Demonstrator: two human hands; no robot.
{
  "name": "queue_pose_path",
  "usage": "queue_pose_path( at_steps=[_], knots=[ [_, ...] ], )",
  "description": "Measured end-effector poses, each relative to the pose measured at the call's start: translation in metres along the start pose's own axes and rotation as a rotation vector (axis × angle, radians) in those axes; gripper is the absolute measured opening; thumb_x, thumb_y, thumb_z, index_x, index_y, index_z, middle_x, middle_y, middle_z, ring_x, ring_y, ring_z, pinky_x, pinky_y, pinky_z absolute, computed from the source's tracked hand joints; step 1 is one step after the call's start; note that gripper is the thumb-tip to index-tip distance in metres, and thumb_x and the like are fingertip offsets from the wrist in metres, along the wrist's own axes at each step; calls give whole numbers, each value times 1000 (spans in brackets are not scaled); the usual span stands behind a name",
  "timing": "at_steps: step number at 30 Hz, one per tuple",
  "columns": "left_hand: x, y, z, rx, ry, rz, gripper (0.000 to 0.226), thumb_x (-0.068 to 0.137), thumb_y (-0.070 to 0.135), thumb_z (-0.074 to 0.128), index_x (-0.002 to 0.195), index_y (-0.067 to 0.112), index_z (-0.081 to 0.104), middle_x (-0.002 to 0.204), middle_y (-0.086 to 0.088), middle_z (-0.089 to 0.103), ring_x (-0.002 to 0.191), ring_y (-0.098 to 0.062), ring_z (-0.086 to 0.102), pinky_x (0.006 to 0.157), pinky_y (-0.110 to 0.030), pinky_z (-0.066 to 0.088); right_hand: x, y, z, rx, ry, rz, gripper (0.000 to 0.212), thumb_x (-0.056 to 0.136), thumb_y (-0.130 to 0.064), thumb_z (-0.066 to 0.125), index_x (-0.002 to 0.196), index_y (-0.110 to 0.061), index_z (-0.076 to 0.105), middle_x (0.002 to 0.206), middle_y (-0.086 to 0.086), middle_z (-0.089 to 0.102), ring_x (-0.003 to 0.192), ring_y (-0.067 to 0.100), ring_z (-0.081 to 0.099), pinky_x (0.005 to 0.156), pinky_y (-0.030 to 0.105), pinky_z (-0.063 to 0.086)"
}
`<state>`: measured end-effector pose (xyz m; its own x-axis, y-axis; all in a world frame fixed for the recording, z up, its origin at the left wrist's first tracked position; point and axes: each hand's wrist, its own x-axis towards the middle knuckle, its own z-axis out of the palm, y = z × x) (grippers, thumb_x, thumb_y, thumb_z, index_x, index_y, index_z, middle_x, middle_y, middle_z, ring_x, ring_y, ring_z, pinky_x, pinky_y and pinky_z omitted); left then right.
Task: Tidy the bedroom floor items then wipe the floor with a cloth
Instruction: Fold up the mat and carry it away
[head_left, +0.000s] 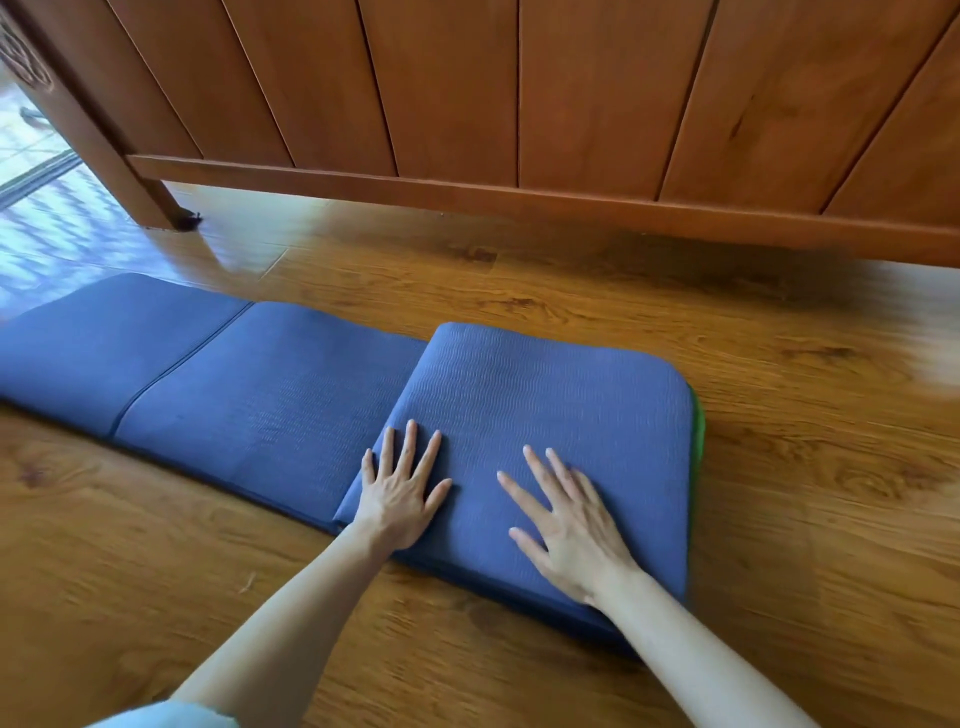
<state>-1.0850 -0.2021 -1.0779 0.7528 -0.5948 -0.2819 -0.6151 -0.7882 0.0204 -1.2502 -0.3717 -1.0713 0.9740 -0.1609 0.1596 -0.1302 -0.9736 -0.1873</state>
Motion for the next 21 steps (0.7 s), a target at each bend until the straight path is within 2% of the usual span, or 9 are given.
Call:
queue_pose_path(
  at_steps=[2,4,9,12,15,16,18,19,21],
  knots=[
    [3,-3,0,3,-2,17,118,43,78,-41,147,31,-12,158,-3,-11,144,-29,-10,114,-51,4,-2,-3,17,-12,-66,25,55,87,-49,35,137,-28,47,144,11,43,131,31,42,106,44,26],
    [4,-6,-3,29,-36,49,122,40,82,-38,147,31,-12,158,-2,-11,145,-27,-9,115,-48,4,-6,-1,28,-18,-102,29,55,89,-48,34,137,-27,46,145,10,42,133,30,40,107,43,21],
    [4,-9,-14,59,-132,102,132,30,87,-34,147,28,-17,156,-4,-19,143,-29,-15,116,-47,1,-6,5,36,25,-99,35,54,92,-47,32,141,-29,40,149,7,37,137,27,31,108,43,20],
    [2,-7,-8,56,-122,108,129,31,85,-37,143,23,-24,154,-7,-24,142,-31,-20,114,-47,-5,-7,5,34,47,-138,55,54,97,-49,18,142,-30,39,149,6,35,138,26,30,108,43,20],
    [-2,-9,-6,31,-99,106,118,38,84,-36,136,19,-28,150,-6,-28,140,-30,-23,114,-47,-7,-6,6,32,32,-179,69,58,96,-51,9,142,-30,39,149,6,36,139,25,26,109,42,18],
    [-5,-10,-7,40,-75,122,116,47,85,-33,140,17,-21,150,-9,-23,141,-32,-16,114,-48,-2,-6,6,31,26,-197,71,58,96,-51,9,142,-30,39,149,7,36,138,24,25,109,42,17],
    [-8,-13,-12,115,12,178,108,70,82,-16,148,12,12,153,-21,9,140,-41,16,110,-53,19,-6,6,30,5,-221,78,58,97,-51,9,142,-29,38,148,7,37,138,25,25,110,41,14],
    [-10,-15,-14,146,5,211,104,74,82,-10,147,12,16,151,-24,15,138,-44,20,108,-55,20,-6,4,28,-1,-224,83,59,97,-51,8,141,-28,39,148,8,38,138,26,26,110,42,14],
    [-15,-28,-14,200,-65,310,105,69,86,-5,147,16,-4,153,-24,-1,141,-44,2,112,-55,7,-5,-3,22,-12,-226,109,61,97,-50,6,140,-26,43,146,10,41,136,29,33,109,43,16]
  ],
)
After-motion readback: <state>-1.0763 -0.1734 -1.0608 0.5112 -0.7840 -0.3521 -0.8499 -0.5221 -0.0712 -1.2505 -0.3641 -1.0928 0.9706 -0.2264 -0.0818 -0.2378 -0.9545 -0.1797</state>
